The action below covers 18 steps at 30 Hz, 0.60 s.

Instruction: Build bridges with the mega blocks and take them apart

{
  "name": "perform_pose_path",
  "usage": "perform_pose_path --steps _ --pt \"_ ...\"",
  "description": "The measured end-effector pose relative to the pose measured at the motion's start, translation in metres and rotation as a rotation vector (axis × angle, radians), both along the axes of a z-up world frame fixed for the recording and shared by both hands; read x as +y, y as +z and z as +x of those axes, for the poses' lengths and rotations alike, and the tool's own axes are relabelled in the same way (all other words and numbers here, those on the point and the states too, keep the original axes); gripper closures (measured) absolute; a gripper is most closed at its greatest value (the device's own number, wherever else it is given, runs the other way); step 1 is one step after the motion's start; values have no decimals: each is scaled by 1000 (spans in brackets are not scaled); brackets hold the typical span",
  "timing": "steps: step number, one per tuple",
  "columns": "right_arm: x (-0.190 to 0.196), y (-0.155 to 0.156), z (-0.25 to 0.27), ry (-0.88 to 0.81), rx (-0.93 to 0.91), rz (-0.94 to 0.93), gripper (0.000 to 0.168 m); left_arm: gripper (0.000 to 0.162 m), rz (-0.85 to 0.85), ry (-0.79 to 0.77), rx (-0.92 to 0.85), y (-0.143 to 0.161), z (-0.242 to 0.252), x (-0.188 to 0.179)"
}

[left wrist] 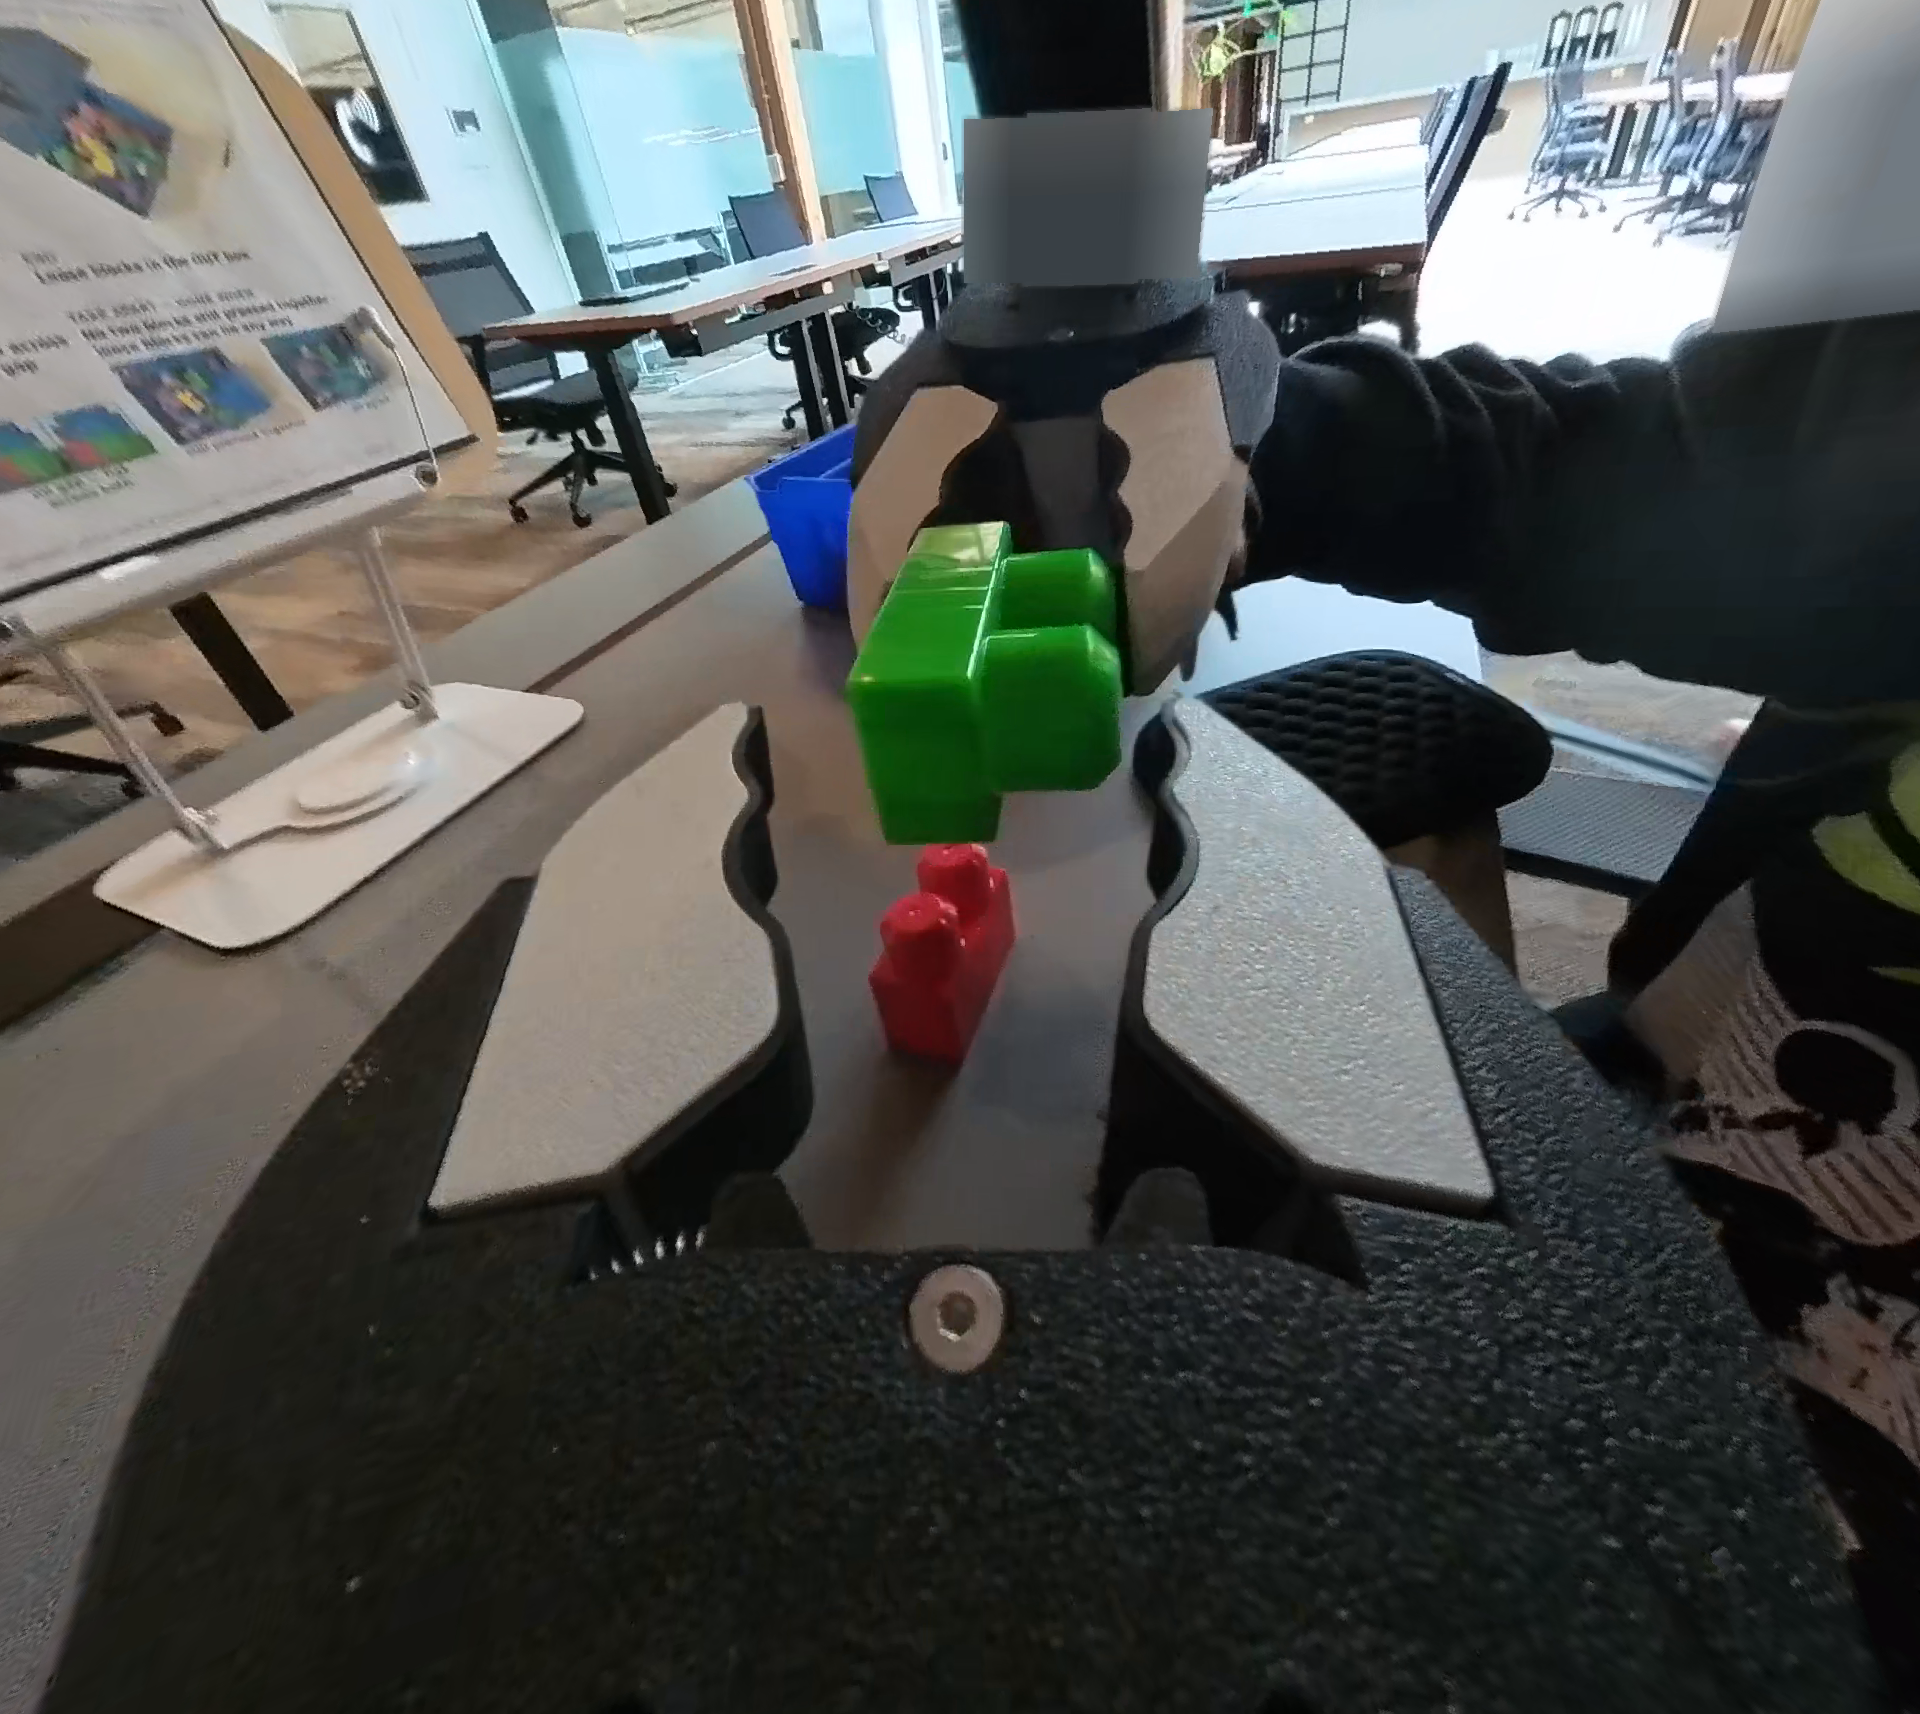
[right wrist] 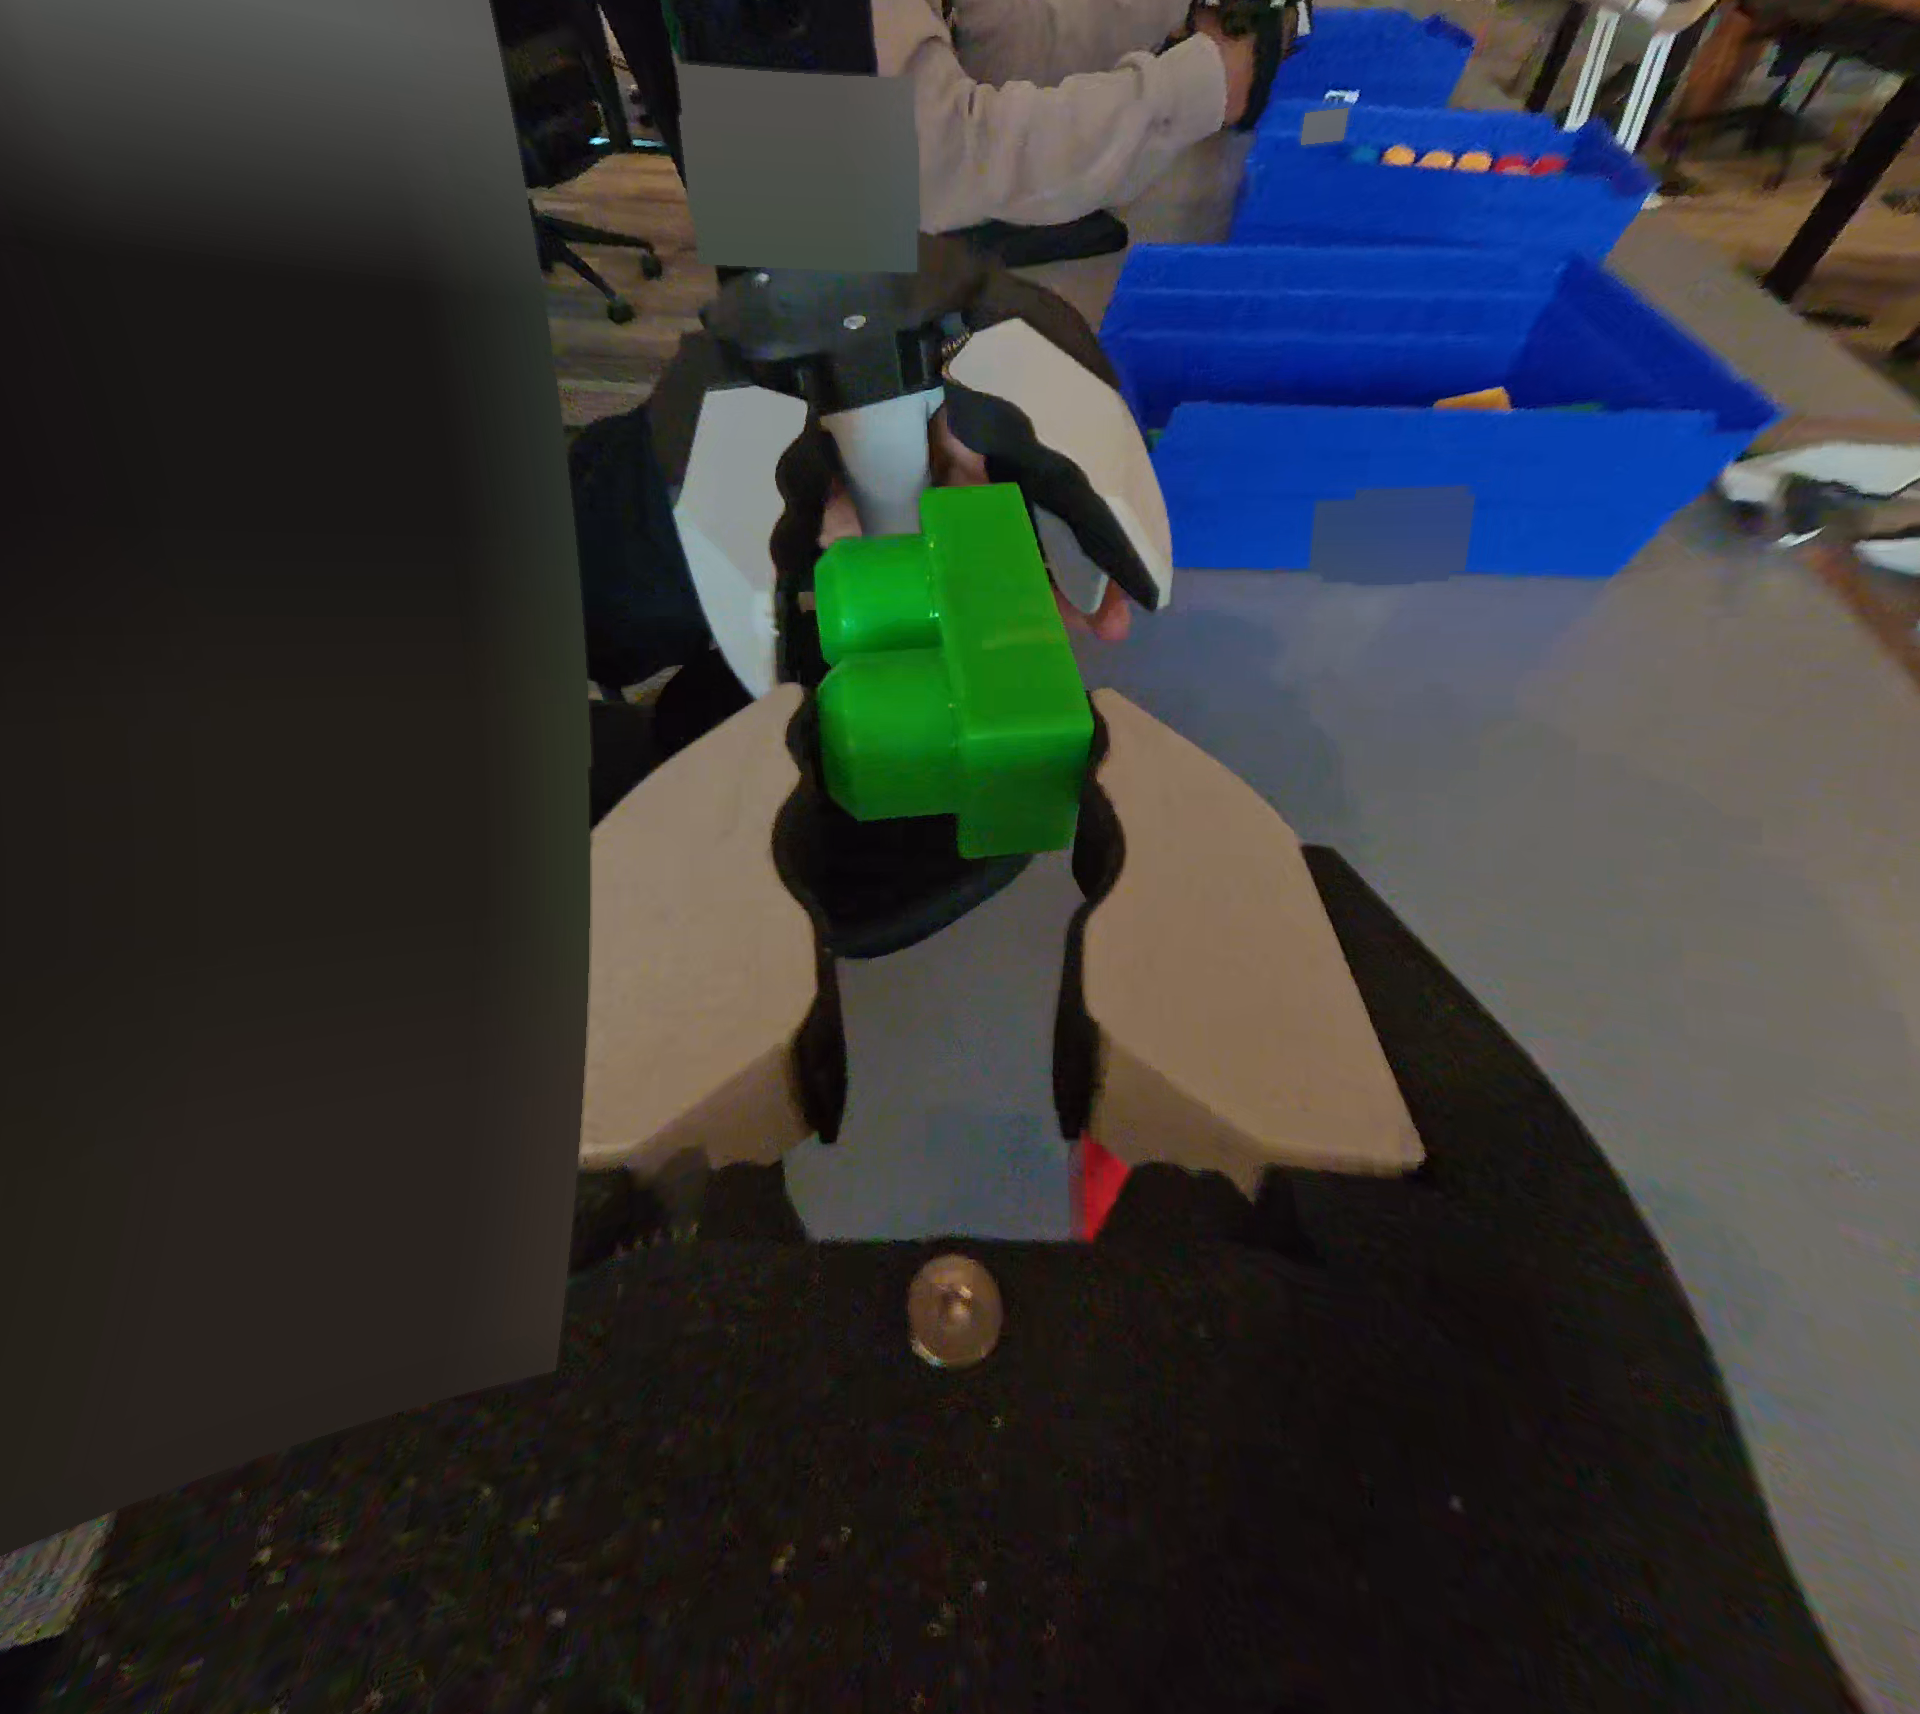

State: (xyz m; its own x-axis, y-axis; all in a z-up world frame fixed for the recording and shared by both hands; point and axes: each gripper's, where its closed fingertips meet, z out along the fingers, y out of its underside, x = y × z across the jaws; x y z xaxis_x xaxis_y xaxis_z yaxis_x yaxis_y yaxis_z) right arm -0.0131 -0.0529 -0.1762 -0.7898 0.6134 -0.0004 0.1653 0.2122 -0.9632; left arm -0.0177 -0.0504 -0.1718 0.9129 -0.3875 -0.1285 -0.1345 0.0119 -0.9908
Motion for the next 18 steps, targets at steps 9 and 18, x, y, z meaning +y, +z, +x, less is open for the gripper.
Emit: perform_pose_path --steps 9,18 --pt "4 -10 -1 -7 -77 -26 123 115 -52 -12 -79 -9 3 1" --pt "15 -15 -3 -63 -42 186 102 116 -129 -8 -328 -9 -4 3"
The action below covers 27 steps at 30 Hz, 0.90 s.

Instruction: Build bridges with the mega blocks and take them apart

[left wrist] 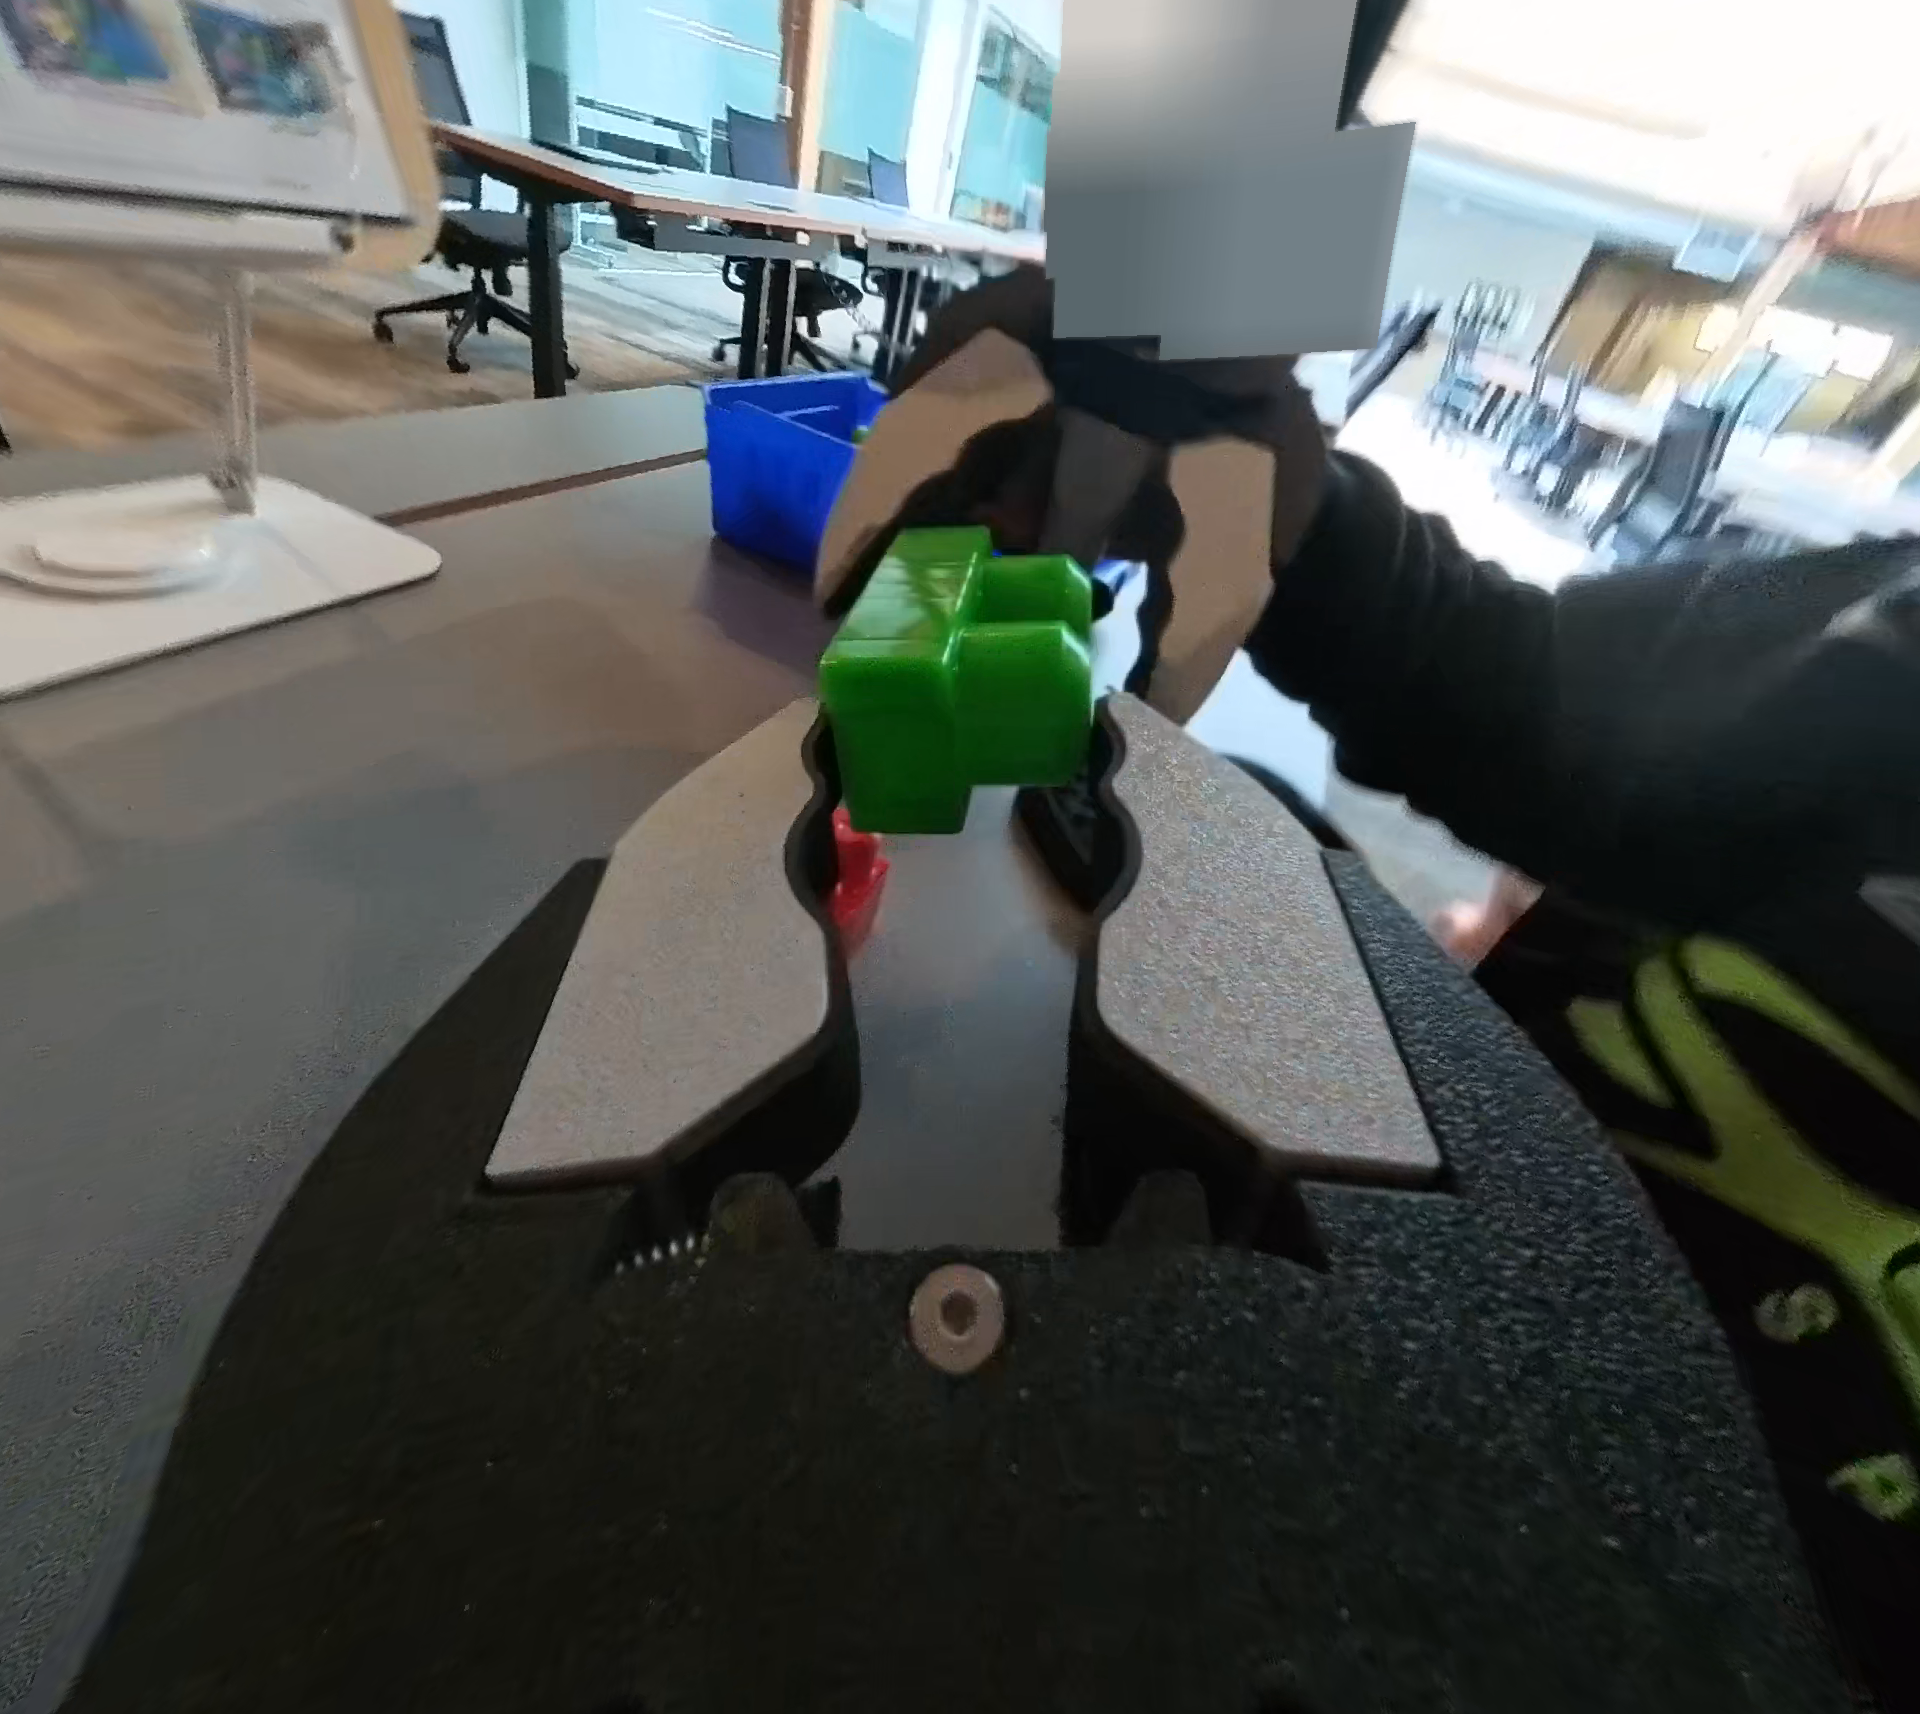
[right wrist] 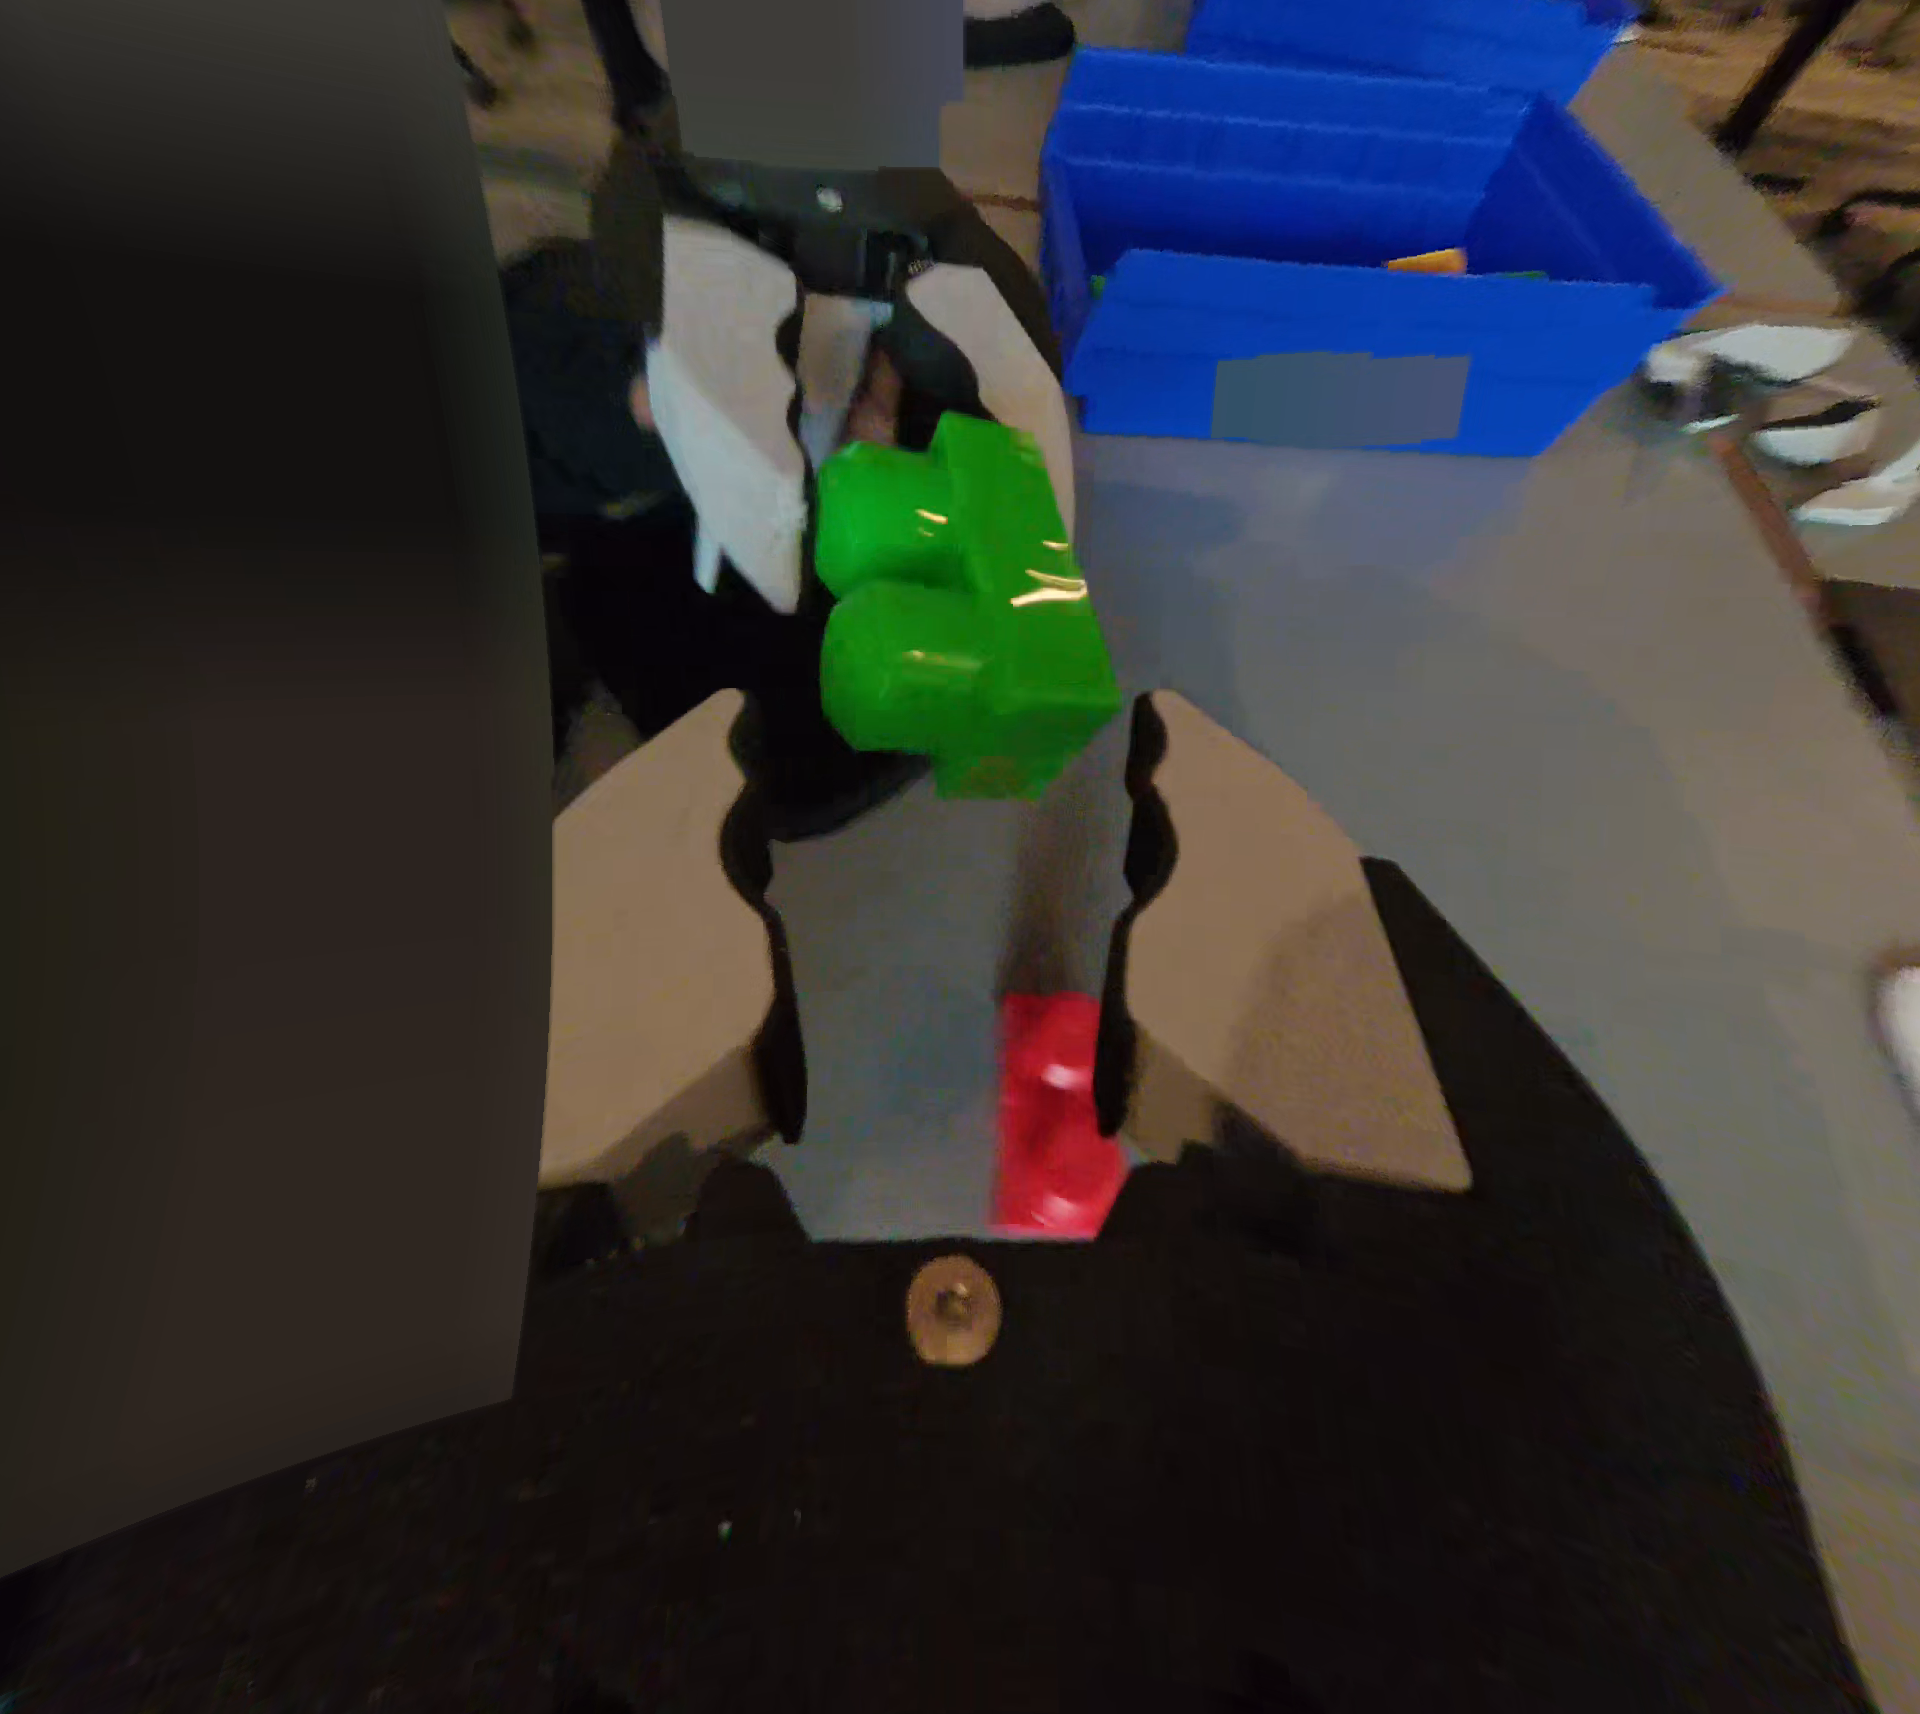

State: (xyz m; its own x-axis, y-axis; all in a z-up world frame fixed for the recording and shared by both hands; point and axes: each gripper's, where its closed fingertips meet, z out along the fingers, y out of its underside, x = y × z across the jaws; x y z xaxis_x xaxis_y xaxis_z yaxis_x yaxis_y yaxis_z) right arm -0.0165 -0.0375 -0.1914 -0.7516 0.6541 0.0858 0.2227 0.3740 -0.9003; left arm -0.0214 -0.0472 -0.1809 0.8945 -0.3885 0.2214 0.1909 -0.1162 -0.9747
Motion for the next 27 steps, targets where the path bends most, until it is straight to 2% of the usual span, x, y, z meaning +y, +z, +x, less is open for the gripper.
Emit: perform_pose_path --steps 3,6,12,15,22,27 --pt "10 3 -4 -46 150 299 97 116 -45 20 -238 4 -11 3" --pt "12 12 -10 -51 292 579 102 116 -118 8 -417 -1 -15 7" --pt "12 -1 -20 17 212 886 111 116 -237 20 -494 -17 -7 19" --pt "15 -7 -23 21 203 977 116 116 -233 16 -500 -14 -1 22" --pt "20 -12 -23 -12 253 1055 130 116 -217 18 -494 -10 3 24" --pt "23 -11 -22 -17 260 1096 131 116 -218 23 -473 -10 5 26"
